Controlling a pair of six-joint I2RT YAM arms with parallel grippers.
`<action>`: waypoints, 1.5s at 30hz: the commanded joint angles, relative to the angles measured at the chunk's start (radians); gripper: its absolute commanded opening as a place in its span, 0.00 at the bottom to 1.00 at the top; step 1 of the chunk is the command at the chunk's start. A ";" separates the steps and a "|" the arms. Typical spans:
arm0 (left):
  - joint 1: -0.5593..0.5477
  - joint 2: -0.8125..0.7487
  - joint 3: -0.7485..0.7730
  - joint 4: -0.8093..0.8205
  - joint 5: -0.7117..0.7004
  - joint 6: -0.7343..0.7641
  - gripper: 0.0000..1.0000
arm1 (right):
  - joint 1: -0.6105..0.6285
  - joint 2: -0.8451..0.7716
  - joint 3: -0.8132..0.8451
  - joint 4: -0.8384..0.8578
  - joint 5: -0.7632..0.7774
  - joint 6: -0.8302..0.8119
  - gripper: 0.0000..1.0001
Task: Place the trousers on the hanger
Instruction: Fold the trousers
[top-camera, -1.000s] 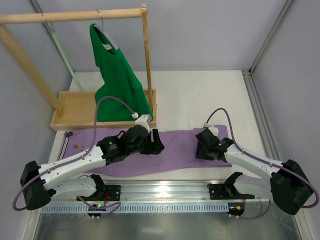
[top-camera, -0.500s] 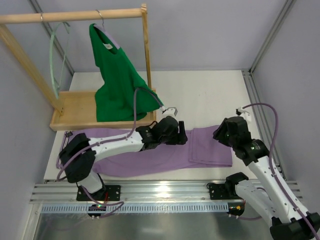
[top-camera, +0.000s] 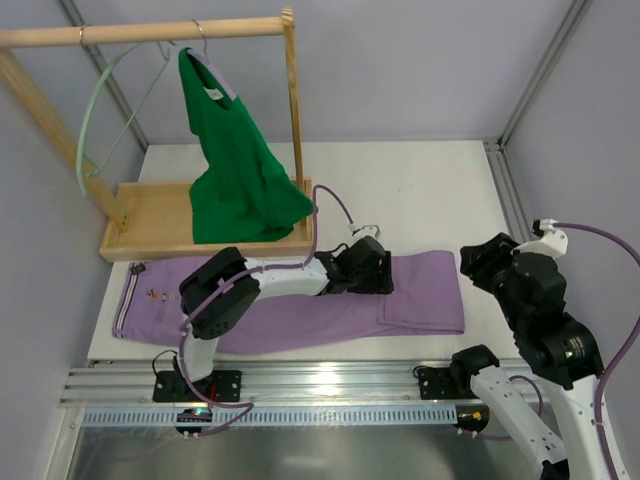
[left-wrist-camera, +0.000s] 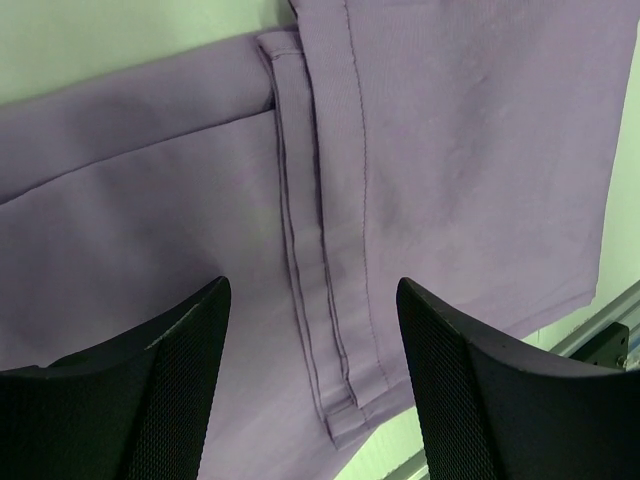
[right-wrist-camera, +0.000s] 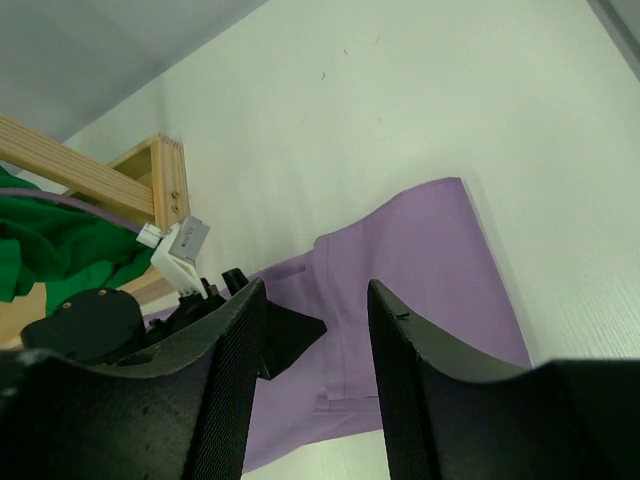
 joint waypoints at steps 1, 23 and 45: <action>-0.021 0.041 0.065 0.049 0.024 -0.016 0.68 | -0.004 -0.010 0.040 -0.023 0.018 -0.051 0.49; -0.061 0.201 0.186 0.060 0.092 -0.080 0.40 | -0.004 -0.090 0.042 -0.069 0.035 -0.051 0.50; -0.100 0.180 0.550 -0.387 0.000 -0.073 0.01 | -0.002 -0.047 0.089 -0.051 0.026 -0.074 0.51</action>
